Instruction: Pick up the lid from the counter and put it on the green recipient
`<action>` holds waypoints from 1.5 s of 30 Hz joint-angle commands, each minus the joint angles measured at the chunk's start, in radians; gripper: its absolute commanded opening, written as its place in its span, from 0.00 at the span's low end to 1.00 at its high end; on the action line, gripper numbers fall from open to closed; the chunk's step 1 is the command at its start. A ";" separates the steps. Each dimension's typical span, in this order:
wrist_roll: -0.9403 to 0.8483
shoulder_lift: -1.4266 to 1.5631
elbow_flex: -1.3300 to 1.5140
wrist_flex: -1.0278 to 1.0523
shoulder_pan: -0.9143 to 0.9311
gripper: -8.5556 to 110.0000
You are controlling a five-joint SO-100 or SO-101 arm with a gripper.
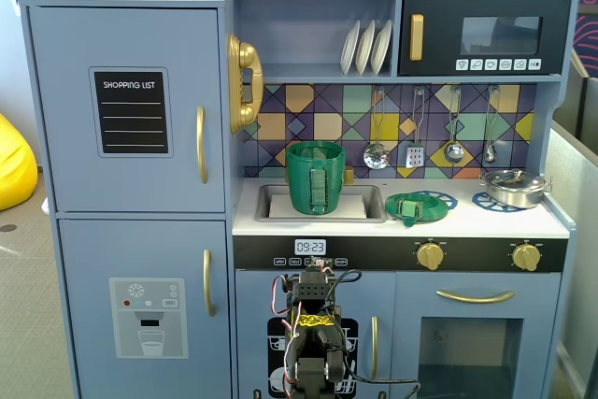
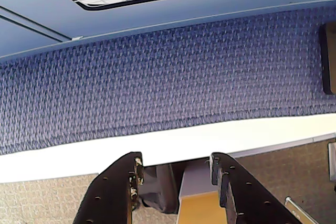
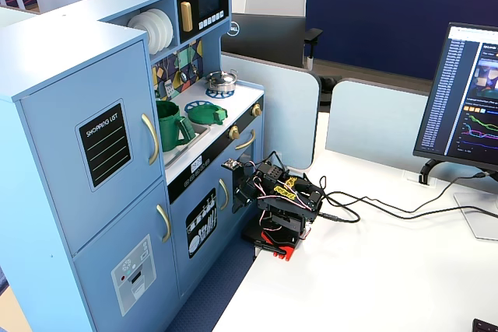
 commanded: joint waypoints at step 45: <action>-0.132 -0.719 -0.558 -1.442 0.624 0.38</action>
